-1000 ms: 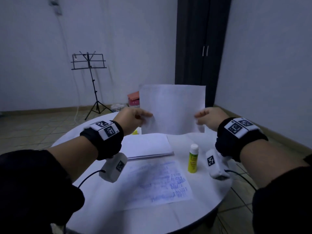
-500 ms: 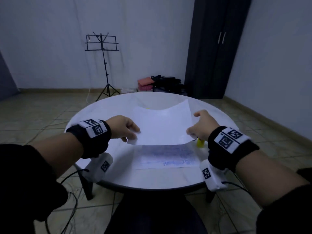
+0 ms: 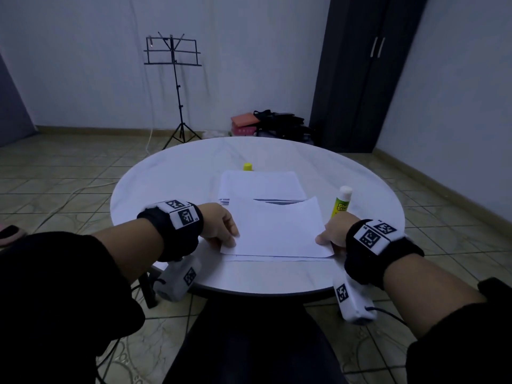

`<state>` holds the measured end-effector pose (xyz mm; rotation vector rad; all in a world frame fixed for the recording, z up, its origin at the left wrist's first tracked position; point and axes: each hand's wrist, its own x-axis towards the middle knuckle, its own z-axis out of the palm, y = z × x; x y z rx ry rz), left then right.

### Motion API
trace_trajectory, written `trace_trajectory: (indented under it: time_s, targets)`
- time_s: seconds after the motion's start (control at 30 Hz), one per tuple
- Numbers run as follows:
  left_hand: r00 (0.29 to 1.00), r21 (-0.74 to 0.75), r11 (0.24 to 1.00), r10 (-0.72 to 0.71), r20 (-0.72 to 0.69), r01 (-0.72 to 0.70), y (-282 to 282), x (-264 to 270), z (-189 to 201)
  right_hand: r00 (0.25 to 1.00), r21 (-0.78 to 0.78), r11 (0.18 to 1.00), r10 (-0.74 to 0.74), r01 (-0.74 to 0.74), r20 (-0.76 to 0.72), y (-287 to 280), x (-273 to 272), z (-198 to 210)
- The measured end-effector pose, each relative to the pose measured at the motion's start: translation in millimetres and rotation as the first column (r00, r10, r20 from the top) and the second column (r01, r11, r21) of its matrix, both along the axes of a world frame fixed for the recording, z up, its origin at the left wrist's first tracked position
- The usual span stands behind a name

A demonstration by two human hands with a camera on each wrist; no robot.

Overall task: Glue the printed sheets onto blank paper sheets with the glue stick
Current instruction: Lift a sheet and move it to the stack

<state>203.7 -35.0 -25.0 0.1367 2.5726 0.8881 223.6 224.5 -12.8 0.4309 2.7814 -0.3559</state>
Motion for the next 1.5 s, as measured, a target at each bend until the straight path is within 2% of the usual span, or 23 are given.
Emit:
trace_trajectory:
  time_s: [0.13, 0.33, 0.47, 0.57, 0.63, 0.83, 1.07, 1.17, 1.2, 1.5]
  targets:
    - [1.000, -0.004, 1.000, -0.005, 0.018, 0.005, -1, 0, -2, 0.997, 0.083, 0.995, 0.056, -0.059, 0.046, -1, -2, 0]
    - [0.999, -0.013, 1.000, -0.016, 0.041, 0.017, -1, 0, -3, 0.993, 0.168, 0.979, 0.115, -0.118, 0.030, -1, 0, 0]
    - [0.999, -0.017, 1.000, -0.020, 0.046, 0.021, -1, 0, -4, 0.990, 0.106, 0.986, 0.117, -0.125, 0.073, -2, -1, 1]
    - [0.999, -0.021, 1.000, -0.023, 0.044, 0.024, -1, -1, -4, 0.988, 0.107, 0.982, 0.152, -0.153, 0.023, 2, -1, -2]
    - [0.999, -0.024, 0.999, -0.028, 0.045, 0.029, -1, 0, -5, 0.991, -0.007, 0.992, 0.125, -0.124, 0.039, 3, -1, -4]
    - [0.998, -0.023, 0.999, -0.039, 0.050, 0.040, -2, 0, -6, 0.999, -0.122, 0.991, 0.051, -0.052, -0.018, 7, -4, -5]
    - [0.998, -0.063, 0.996, -0.056, 0.028, 0.058, -1, 1, -5, 0.998, -0.081, 0.995, 0.054, -0.052, 0.021, 7, -4, -6]
    - [0.997, -0.106, 0.992, -0.069, 0.020, 0.071, 0, 1, -4, 0.996, 0.059, 0.995, 0.085, -0.086, 0.010, 4, -2, -4]
    - [0.997, -0.121, 0.990, -0.071, 0.015, 0.072, 1, 1, -4, 0.997, 0.065, 0.995, 0.082, -0.082, 0.006, 5, -2, -3]
    - [0.996, -0.178, 0.980, -0.083, 0.033, 0.088, 4, -2, -3, 0.992, -0.143, 0.983, 0.120, -0.115, 0.027, 19, 3, 1]
